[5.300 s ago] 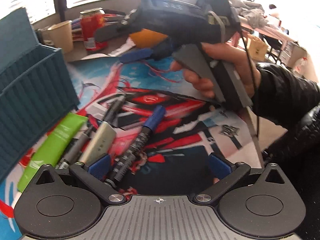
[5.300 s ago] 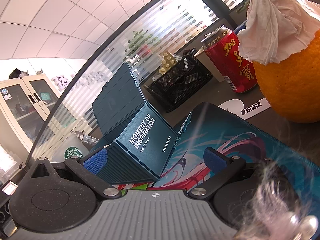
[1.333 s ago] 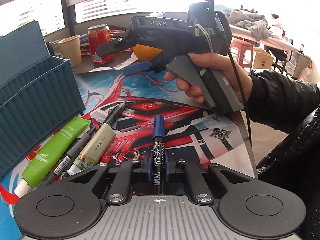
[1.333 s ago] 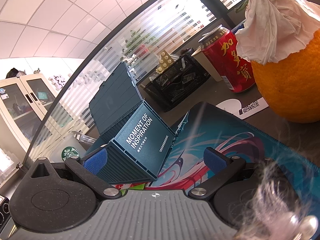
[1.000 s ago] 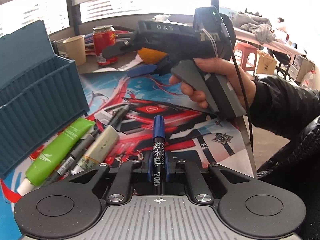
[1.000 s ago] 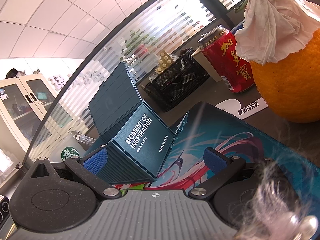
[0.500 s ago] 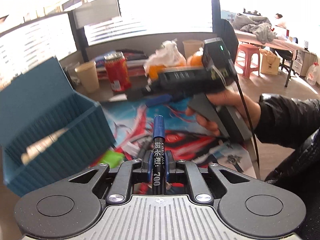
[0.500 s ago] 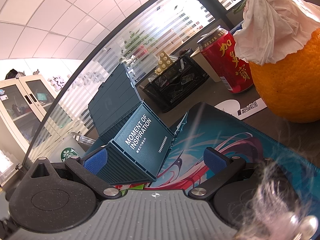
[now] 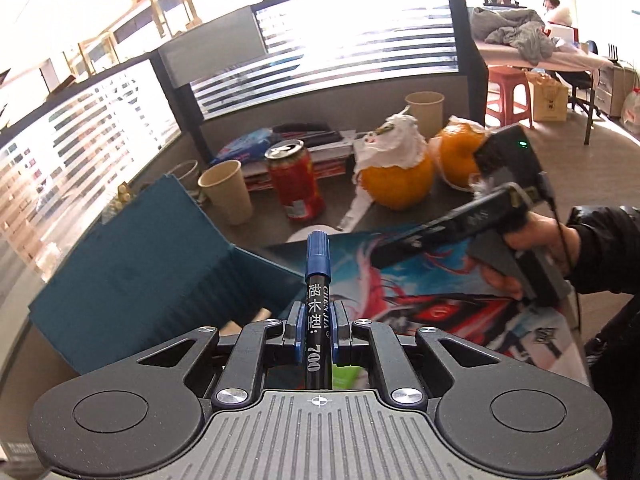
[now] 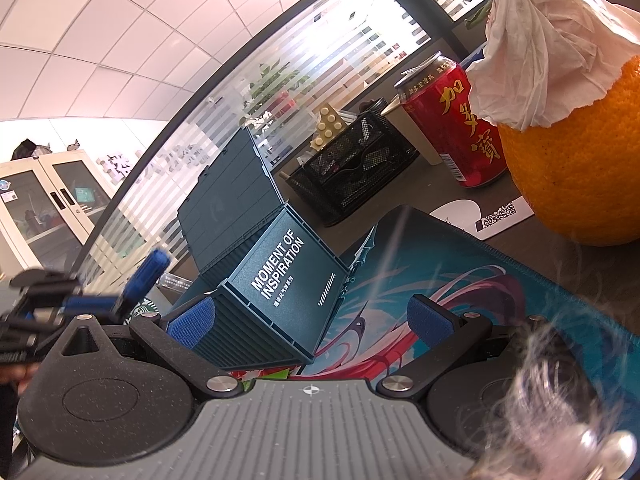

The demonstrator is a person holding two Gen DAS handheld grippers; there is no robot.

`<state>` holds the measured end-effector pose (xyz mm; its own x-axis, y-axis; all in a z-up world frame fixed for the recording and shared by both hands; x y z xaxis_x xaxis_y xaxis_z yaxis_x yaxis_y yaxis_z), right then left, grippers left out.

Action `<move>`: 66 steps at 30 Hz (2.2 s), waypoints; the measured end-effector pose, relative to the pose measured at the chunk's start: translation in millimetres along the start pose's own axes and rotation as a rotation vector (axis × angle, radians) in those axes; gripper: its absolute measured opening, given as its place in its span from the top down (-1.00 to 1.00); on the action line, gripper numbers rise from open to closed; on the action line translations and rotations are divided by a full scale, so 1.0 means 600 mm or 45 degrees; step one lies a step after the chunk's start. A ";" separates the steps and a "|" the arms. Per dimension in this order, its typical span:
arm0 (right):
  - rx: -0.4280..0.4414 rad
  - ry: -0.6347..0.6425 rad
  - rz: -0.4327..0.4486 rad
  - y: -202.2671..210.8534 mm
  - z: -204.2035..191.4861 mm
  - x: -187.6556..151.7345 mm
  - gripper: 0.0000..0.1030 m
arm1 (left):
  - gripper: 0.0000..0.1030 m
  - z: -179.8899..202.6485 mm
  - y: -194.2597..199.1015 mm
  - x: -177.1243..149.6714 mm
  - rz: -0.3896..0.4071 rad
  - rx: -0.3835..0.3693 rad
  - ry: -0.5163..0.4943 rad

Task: Organize rigid objects
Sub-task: 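Carry the blue marker over the teal box and lower it inside, then open the left gripper to release the marker in the box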

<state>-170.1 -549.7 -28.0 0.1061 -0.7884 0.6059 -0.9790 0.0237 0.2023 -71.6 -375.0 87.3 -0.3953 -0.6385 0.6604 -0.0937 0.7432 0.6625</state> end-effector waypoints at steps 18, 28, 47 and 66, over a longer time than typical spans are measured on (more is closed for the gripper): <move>0.105 -0.160 -0.057 0.043 -0.007 0.015 -1.00 | 0.79 -0.113 -0.067 -0.061 -0.055 -0.068 0.076; 0.133 -0.124 -0.126 0.032 -0.008 -0.017 -1.00 | 0.79 -0.154 -0.103 -0.073 -0.104 -0.182 0.011; 0.139 -0.012 -0.100 0.038 -0.016 -0.022 -1.00 | 0.77 -0.203 -0.146 -0.091 -0.161 -0.302 -0.053; 0.156 -0.027 -0.082 0.044 -0.013 -0.019 -1.00 | 0.71 -0.216 -0.163 -0.113 -0.190 -0.270 -0.067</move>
<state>-195.9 -535.1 -23.3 0.1668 -0.7989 0.5778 -0.9844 -0.1016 0.1438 82.6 -430.2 23.3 -0.4389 -0.7224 0.5343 0.0373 0.5794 0.8142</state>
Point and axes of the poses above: each gripper's, at about its wrist camera, not at the fingertips, and y roughly against the way its jaws point, z to its right, x to its top, the point moved 6 cm from there along -y, roughly the way its jaws point, and after that the axes turned 8 degrees about -y, right-handed, at the moved point
